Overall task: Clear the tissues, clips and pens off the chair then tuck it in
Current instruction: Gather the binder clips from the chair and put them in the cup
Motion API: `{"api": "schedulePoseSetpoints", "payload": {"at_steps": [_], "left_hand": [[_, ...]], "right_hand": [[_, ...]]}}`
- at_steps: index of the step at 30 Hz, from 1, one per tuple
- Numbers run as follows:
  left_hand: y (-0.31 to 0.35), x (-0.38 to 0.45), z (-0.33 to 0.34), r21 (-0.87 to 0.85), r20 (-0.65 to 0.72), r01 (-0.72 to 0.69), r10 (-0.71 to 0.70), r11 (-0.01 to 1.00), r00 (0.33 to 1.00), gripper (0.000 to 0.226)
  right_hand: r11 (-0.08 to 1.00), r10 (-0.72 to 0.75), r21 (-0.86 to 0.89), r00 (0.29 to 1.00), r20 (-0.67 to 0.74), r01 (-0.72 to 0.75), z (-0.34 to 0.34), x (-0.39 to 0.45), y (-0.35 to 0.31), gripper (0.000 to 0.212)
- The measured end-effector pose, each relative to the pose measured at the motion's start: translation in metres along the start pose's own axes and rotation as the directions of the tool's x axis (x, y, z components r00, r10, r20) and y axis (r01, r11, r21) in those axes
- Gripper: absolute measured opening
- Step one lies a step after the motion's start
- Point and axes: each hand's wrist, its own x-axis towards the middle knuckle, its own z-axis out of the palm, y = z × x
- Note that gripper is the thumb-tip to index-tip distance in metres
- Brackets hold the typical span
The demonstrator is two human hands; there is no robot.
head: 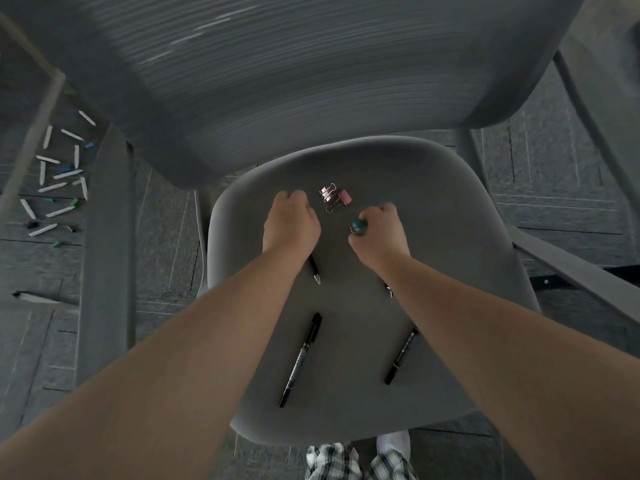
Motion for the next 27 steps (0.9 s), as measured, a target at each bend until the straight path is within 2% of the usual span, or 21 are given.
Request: {"api": "schedulePoseSetpoints", "payload": {"at_steps": [5, 9, 11, 12, 15, 20, 27], "left_hand": [[0.001, 0.027, 0.017, 0.026, 0.114, -0.096, 0.092, 0.995, 0.989, 0.024], [0.004, 0.047, 0.023, 0.058, 0.248, -0.175, 0.155, 0.983, 0.956, 0.056], [0.004, 0.058, 0.024, 0.121, 0.329, -0.209, 0.159, 0.970, 0.931, 0.068], [0.005, 0.062, 0.026, 0.160, 0.352, -0.228, 0.160, 0.961, 0.922, 0.068], [0.006, 0.070, 0.028, 0.251, 0.366, -0.281, 0.178, 0.927, 0.914, 0.046], [0.002, 0.062, 0.032, 0.224, 0.379, -0.306, 0.207, 0.925, 0.902, 0.044], [-0.007, 0.048, 0.028, 0.244, 0.359, -0.267, 0.169, 0.932, 0.918, 0.033]], "right_hand": [[0.994, 0.013, 0.109, 0.994, -0.111, -0.001, -0.010, 0.021, -0.003, 0.030], [0.993, -0.051, 0.102, 0.993, -0.102, 0.061, -0.012, 0.032, -0.010, 0.033], [0.993, -0.106, 0.052, 0.992, -0.068, 0.109, -0.012, 0.038, -0.013, 0.026], [0.991, -0.129, 0.021, 0.991, -0.043, 0.130, -0.012, 0.040, -0.015, 0.022], [0.981, -0.183, -0.060, 0.983, 0.031, 0.185, -0.009, 0.045, -0.020, 0.018], [0.963, -0.221, -0.129, 0.968, 0.116, 0.235, 0.003, 0.047, -0.025, 0.020], [0.973, -0.160, -0.157, 0.985, 0.061, 0.168, 0.011, 0.033, -0.024, 0.025]]}}
